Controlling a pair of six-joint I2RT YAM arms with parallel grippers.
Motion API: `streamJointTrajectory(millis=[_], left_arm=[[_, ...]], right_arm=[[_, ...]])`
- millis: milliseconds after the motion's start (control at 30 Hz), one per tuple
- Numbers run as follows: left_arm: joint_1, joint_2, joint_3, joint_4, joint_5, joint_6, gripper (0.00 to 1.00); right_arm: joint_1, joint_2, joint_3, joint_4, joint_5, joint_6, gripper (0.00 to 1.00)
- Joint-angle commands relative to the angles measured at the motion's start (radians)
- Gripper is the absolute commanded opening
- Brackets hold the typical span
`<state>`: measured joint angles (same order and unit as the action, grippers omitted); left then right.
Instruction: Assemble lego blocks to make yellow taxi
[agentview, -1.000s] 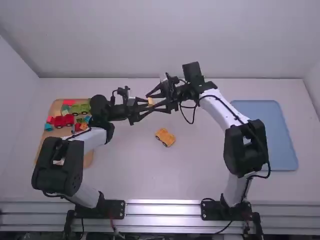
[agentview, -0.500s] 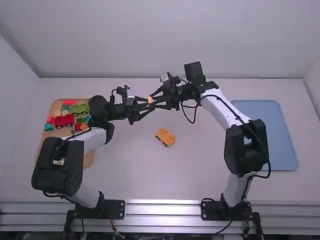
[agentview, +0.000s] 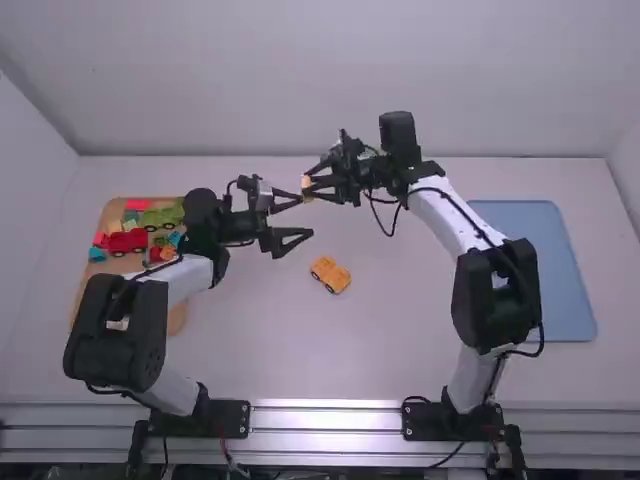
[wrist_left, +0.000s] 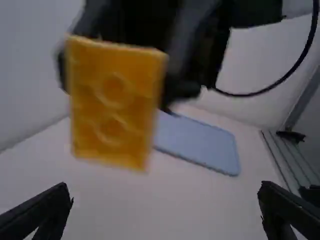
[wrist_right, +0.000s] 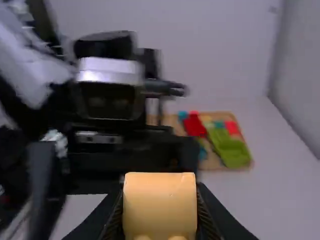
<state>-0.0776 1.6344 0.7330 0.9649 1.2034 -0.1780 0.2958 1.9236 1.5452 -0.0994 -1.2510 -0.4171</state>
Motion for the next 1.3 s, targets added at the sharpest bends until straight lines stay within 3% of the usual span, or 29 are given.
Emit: streamJointTrajectory(millis=[0,267,367,533,633,700,867,1000,1167,1267], left_arm=[[-0.005,0.0,-0.002,-0.051,-0.026,0.083,0.99],[0.011,0.0,-0.002,-0.244,-0.219,0.173,0.99],[0.017,0.0,-0.002,-0.255,-0.284,0.169,0.99],[0.017,0.0,0.002,-0.243,-0.288,0.175,0.99],[0.017,0.0,0.005,-0.243,-0.288,0.175,0.99],[0.017,0.0,0.006,-0.249,-0.288,0.175,0.99],[0.017,0.0,0.005,-0.261,-0.288,0.175,0.99],[0.019,0.0,0.005,-0.25,-0.306,0.175,0.99],[0.029,0.0,0.005,-0.257,-0.333,0.175,0.99],[0.031,0.0,0.005,-0.262,-0.333,0.175,0.99]], right_arm=[[-0.019,-0.096,0.013,-0.026,0.367,0.189,0.07],[0.024,-0.298,0.013,-0.462,0.933,0.098,0.08],[0.068,-0.316,0.013,-0.69,1.12,0.122,0.08],[0.129,-0.237,0.013,-0.986,1.257,0.112,0.09],[0.152,-0.167,0.013,-1.012,1.306,0.1,0.09],[0.171,-0.103,0.013,-1.014,1.331,0.095,0.01],[0.172,0.003,0.013,-1.012,1.303,0.111,0.0],[0.153,0.077,0.013,-1.004,1.295,0.223,0.0],[0.101,0.156,0.013,-0.964,1.146,0.286,0.0],[0.071,0.182,0.011,-0.922,1.116,0.427,0.0]])
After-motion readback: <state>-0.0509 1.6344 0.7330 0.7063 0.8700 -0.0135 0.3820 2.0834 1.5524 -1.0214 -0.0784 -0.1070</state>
